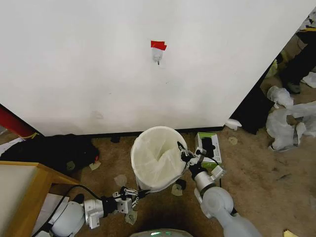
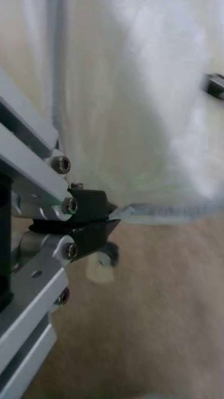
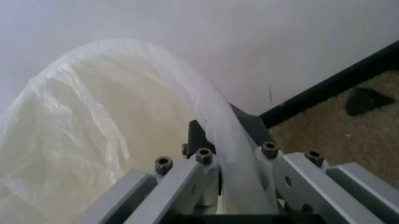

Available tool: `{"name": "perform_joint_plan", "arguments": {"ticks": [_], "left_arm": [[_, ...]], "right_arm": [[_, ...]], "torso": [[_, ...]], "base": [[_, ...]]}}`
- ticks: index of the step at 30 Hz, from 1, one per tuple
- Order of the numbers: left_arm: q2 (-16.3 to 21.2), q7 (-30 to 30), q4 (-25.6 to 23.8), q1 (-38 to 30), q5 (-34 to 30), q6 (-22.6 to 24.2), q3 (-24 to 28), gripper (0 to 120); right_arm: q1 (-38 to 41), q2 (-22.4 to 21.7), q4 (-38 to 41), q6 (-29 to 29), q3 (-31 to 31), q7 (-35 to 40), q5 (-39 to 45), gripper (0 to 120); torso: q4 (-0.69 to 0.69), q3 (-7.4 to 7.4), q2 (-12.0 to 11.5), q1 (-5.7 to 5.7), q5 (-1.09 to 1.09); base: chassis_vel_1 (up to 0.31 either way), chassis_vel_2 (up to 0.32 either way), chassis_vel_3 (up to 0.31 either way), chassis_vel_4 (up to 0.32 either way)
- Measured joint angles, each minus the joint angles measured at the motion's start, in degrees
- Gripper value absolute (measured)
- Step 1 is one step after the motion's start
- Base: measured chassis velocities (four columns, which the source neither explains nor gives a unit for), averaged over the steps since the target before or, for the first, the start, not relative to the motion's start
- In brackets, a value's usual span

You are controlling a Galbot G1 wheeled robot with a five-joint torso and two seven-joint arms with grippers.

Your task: Place the garbage bag over the trash bin.

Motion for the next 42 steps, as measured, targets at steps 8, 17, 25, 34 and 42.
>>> {"name": "perform_joint_plan", "arguments": {"ticks": [8,17,25,34,42], "left_arm": [[0.73,-8.8,-0.4,-0.02,2.56,1.44,-0.58,0],[0.96,-15.53,-1.4,1.57,5.58,1.96,-1.09,30],[2.71,-1.02,-6.76,3.48,2.21,0.8,-3.66,58],[3.2,20.17,-12.11,4.88,-12.73,1.74,-6.49,94],[1.61,-3.39,-13.05,6.2,-15.31,1.17,-2.02,100]], "right_arm": [[-0.84,-0.11,1.7,0.0,0.05,-0.45,0.32,1],[-1.99,0.14,2.74,0.14,0.24,-0.81,0.57,1],[-1.6,0.96,2.44,1.64,0.52,0.09,1.12,1],[-0.27,1.73,0.45,2.14,0.17,0.13,1.52,1],[0.7,1.49,-0.32,2.18,-0.17,0.05,1.32,1]], "torso": [[0.0,0.0,0.0,0.0,0.01],[0.0,0.0,0.0,0.0,0.0],[0.0,0.0,0.0,0.0,0.01],[0.0,0.0,0.0,0.0,0.02],[0.0,-0.01,0.0,0.0,0.02]], "base": [[0.0,0.0,0.0,0.0],[0.0,0.0,0.0,0.0],[0.0,0.0,0.0,0.0],[0.0,0.0,0.0,0.0],[0.0,0.0,0.0,0.0]]}}
